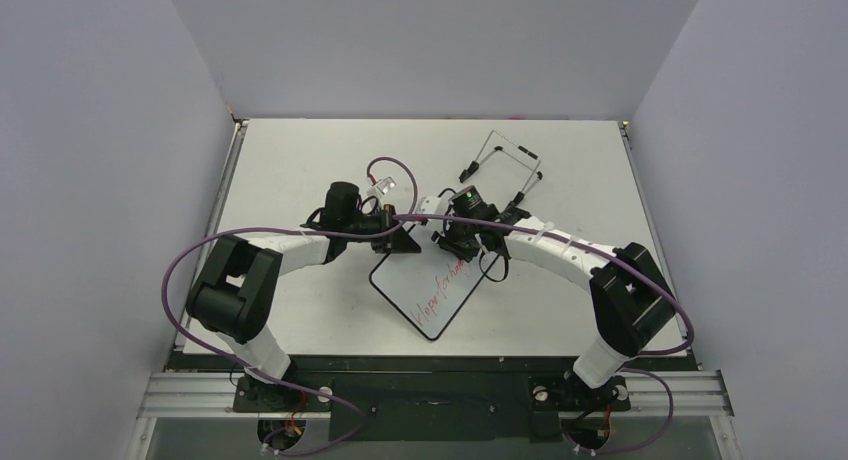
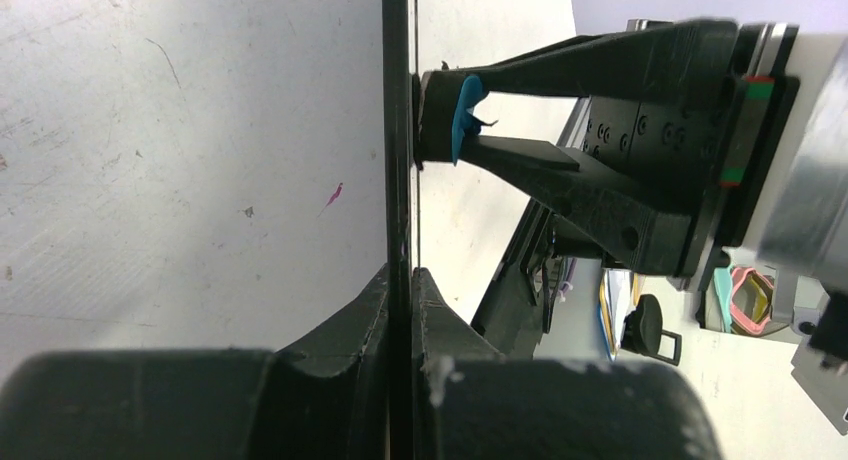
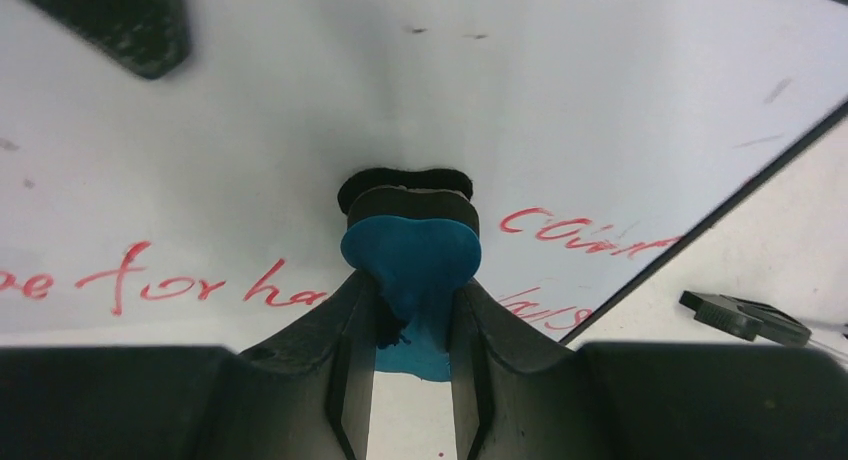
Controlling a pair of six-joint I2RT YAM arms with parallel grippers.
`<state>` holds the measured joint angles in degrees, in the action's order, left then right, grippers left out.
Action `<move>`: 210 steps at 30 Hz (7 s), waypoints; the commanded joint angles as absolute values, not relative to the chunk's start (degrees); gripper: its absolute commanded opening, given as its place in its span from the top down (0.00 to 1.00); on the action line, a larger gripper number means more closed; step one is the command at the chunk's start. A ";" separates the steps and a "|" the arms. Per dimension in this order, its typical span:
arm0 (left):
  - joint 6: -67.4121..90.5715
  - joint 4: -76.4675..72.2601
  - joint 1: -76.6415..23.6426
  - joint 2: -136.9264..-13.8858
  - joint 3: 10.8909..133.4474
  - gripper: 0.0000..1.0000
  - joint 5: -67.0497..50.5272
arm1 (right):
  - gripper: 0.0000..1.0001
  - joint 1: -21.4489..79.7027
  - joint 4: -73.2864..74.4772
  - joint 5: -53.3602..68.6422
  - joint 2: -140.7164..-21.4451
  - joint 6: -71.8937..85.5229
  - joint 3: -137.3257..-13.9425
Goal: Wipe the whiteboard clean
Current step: Erase the whiteboard at the center of the board.
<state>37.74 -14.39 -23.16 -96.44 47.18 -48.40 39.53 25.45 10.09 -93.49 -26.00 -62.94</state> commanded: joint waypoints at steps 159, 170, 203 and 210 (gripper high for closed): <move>34.24 -14.39 -25.66 -94.90 49.83 1.00 -52.01 | 1.00 25.01 22.67 0.29 -103.43 -5.66 -75.05; 34.11 -13.58 -25.50 -94.63 50.87 1.00 -51.86 | 1.00 22.74 32.77 13.43 -101.76 -15.33 -74.09; 33.36 -12.83 -25.43 -94.44 51.11 1.00 -52.25 | 1.00 24.18 36.61 9.85 -101.04 -17.62 -74.60; 33.07 -12.79 -25.23 -94.52 51.18 1.00 -52.50 | 1.00 24.08 38.11 10.26 -100.20 -18.45 -72.20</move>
